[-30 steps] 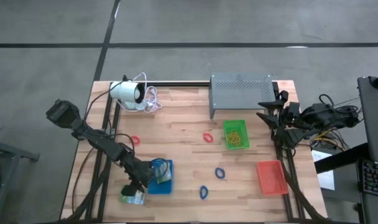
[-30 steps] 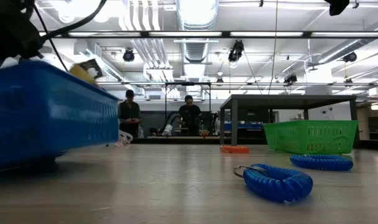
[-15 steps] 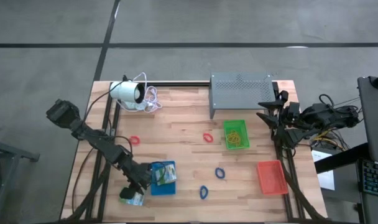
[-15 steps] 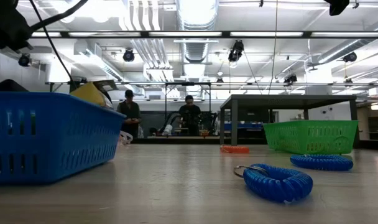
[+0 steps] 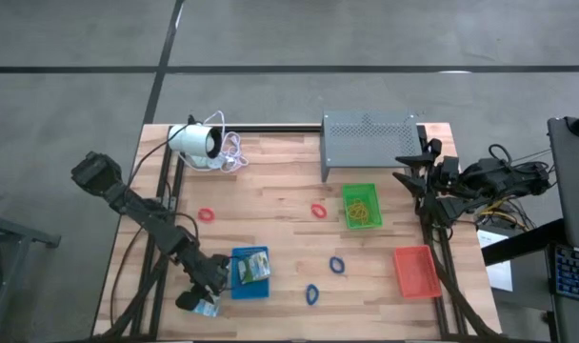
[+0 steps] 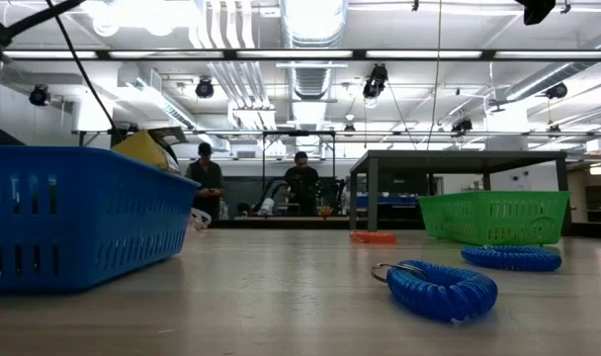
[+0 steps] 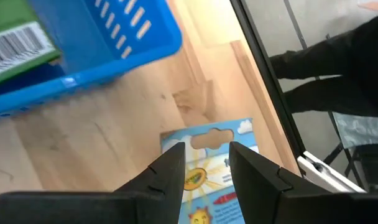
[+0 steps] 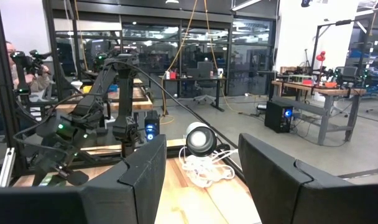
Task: Pick & Place Office Desk Supplies
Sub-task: Put the crayon box into the blue bin
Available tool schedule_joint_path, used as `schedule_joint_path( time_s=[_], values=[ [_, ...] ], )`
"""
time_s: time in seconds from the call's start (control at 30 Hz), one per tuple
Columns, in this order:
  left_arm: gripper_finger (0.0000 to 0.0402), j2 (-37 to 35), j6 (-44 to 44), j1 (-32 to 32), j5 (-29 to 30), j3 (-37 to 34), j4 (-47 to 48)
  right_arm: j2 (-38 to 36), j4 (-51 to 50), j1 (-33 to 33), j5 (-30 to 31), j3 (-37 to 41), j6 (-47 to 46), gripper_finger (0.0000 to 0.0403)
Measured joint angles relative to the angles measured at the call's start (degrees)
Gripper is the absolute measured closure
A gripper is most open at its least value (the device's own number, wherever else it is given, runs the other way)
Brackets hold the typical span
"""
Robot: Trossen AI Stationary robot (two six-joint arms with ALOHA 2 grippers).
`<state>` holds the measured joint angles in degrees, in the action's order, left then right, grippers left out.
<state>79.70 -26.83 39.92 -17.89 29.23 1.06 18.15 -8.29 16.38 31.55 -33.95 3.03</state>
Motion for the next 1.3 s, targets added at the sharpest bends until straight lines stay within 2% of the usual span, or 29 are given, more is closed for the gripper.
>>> schedule_joint_path(
  time_s=[0.33,0.67,1.07,1.3],
  values=[
    [0.0272,0.0,-1.1,1.1,1.0,0.0,0.0,0.0,0.0,0.0,0.0,0.0,0.0,0.0204],
    [0.0272,-0.1,-8.4,4.3,0.7,-1.4,-0.6,0.0,0.0,0.0,0.0,0.0,0.0,0.0204],
    [0.0283,-0.5,-12.4,4.2,2.0,-1.2,5.8,0.0,0.0,0.0,0.0,0.0,0.0,0.0204],
    [0.0283,-7.2,-13.8,4.1,3.3,-1.2,8.9,0.0,0.0,0.0,0.0,0.0,0.0,0.0204]
  ],
)
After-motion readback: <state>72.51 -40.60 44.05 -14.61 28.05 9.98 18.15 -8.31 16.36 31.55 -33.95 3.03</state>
